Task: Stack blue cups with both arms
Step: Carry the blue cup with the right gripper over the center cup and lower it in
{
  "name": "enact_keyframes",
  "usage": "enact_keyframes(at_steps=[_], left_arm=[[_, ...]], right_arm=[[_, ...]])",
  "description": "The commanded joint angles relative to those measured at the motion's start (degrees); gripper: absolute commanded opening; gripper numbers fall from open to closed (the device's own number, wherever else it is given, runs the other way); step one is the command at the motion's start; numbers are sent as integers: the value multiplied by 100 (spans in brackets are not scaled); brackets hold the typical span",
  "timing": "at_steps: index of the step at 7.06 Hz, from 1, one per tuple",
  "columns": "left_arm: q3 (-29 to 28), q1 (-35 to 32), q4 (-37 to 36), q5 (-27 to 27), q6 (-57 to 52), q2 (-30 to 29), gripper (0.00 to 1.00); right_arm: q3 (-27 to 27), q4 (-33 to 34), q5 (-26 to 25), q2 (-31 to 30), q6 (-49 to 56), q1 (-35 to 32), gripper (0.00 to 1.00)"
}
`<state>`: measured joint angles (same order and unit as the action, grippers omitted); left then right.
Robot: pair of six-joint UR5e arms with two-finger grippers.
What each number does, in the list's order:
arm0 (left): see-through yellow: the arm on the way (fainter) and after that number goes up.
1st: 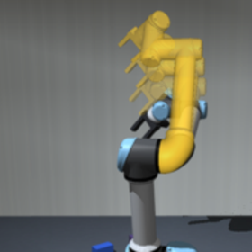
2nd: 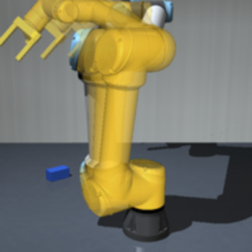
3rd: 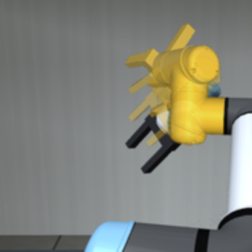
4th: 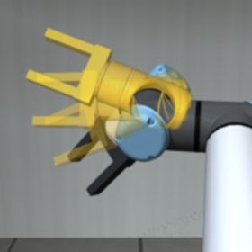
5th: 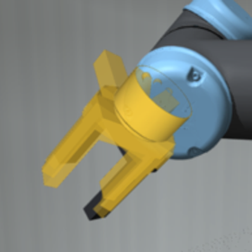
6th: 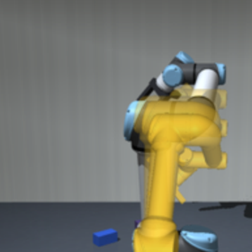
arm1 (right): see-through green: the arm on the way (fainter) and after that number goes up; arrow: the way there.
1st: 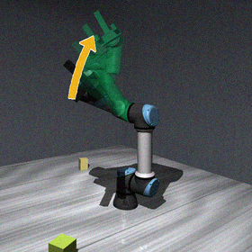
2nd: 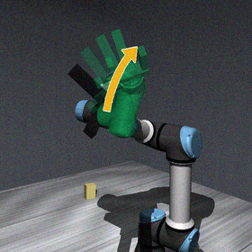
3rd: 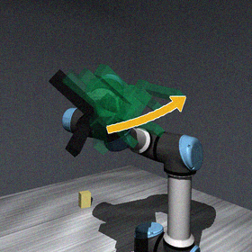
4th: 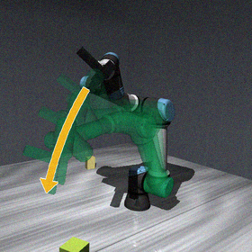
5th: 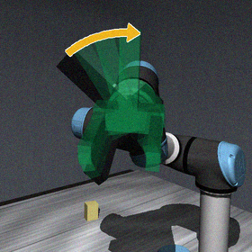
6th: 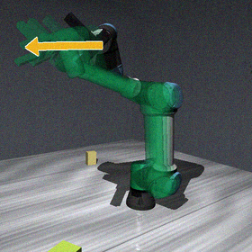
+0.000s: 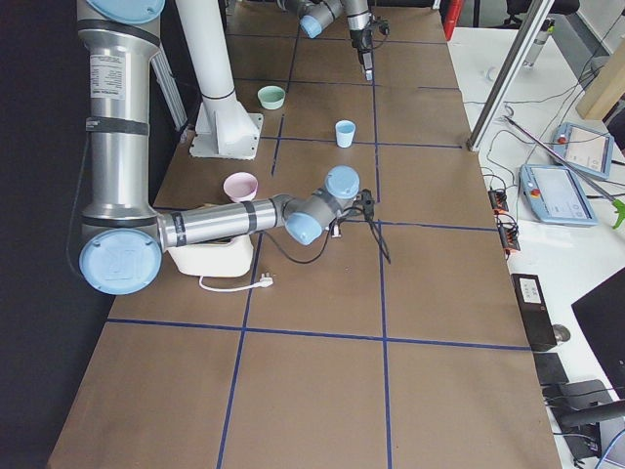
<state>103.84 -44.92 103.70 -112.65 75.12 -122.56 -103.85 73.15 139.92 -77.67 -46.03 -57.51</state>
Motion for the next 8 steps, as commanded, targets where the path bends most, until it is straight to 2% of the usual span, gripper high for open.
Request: enact_keyframes(at_steps=[1, 2, 4, 6, 7, 8], left_arm=[[31, -148, 1, -72, -234, 162, 100], [22, -149, 1, -73, -279, 241, 100], [31, -149, 1, -73, -279, 250, 100], [31, -114, 1, -73, -270, 285, 100], [31, -114, 1, -64, -270, 294, 100], [22, -114, 1, -64, -270, 294, 100]], right_arm=[[-171, 1470, -489, 1459, -1051, 657, 0], [-162, 1744, -945, 1839, -1353, 1027, 0], [-14, 1835, -1772, 2272, -2003, 1767, 0], [443, 1835, -1854, 2843, -2496, 1979, 0], [714, 1817, -2124, 3080, -2568, 2059, 0], [1230, 1817, -2179, 3465, -2578, 2077, 0]])
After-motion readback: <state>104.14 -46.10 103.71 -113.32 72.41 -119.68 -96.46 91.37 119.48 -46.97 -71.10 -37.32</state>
